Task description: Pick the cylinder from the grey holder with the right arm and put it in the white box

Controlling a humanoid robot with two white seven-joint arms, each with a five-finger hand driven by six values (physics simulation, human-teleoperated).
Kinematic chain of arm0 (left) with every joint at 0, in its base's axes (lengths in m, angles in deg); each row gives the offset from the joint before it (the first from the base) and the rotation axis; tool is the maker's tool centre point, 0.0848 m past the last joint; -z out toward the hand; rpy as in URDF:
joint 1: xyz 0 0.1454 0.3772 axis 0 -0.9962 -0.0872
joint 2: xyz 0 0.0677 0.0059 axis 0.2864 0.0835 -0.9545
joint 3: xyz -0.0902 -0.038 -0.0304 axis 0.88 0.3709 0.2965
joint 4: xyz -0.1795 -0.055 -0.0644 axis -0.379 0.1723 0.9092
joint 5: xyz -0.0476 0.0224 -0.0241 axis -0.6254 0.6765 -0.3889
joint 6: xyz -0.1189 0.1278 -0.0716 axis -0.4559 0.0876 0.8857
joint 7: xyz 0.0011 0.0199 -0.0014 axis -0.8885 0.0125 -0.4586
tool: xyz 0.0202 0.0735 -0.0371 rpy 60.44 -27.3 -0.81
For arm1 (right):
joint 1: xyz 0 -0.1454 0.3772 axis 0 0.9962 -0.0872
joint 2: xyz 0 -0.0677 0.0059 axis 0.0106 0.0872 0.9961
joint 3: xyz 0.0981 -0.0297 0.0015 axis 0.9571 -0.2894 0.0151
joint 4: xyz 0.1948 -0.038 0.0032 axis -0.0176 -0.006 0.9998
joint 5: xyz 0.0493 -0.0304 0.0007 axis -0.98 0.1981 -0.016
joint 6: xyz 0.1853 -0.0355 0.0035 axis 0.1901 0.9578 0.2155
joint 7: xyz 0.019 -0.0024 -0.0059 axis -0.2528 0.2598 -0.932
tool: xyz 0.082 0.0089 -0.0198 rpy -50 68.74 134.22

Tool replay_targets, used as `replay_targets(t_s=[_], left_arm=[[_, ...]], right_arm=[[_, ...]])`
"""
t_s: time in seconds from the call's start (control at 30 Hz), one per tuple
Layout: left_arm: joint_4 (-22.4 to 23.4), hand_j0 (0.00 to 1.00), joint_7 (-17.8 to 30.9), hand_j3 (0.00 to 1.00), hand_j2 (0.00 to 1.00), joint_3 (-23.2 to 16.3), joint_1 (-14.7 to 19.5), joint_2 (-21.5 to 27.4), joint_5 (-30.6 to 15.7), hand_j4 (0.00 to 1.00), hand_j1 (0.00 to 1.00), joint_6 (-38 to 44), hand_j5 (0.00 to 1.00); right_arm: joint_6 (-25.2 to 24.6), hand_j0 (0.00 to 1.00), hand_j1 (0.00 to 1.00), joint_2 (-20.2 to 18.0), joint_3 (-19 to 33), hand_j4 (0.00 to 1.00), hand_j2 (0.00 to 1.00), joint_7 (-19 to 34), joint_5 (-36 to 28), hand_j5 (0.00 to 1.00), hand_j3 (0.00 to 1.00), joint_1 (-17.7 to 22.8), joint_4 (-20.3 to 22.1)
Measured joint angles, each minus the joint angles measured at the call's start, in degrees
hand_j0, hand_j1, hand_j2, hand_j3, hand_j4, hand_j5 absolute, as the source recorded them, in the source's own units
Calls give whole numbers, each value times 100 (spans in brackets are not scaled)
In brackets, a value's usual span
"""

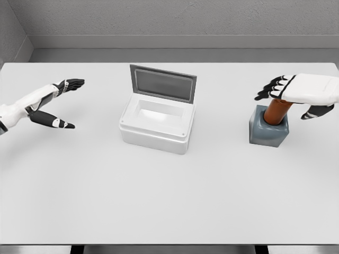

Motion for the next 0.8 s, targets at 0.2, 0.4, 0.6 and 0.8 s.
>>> replay_targets(t_s=[0.2, 0.4, 0.6, 0.8], left_arm=[[123, 100, 54, 100, 100, -2, -9, -37, 13, 100, 100, 0, 100], [139, 100, 72, 100, 100, -4, -44, -74, 17, 100, 100, 0, 100], [142, 100, 75, 100, 100, -3, -53, -83, 16, 100, 100, 0, 100], [142, 100, 73, 100, 100, -3, -53, -81, 9, 100, 100, 0, 100]], right_arm=[[0, 100, 100, 41, -2, 100, 100, 0, 22, 100, 100, -18, -56], [-1, 100, 100, 215, -8, 100, 100, 0, 36, 100, 100, -35, -153], [-1, 63, 63, 253, -18, 63, 63, 0, 96, 63, 63, -26, -178], [-2, 45, 45, 257, -39, 45, 45, -3, 101, 45, 45, -26, -182]])
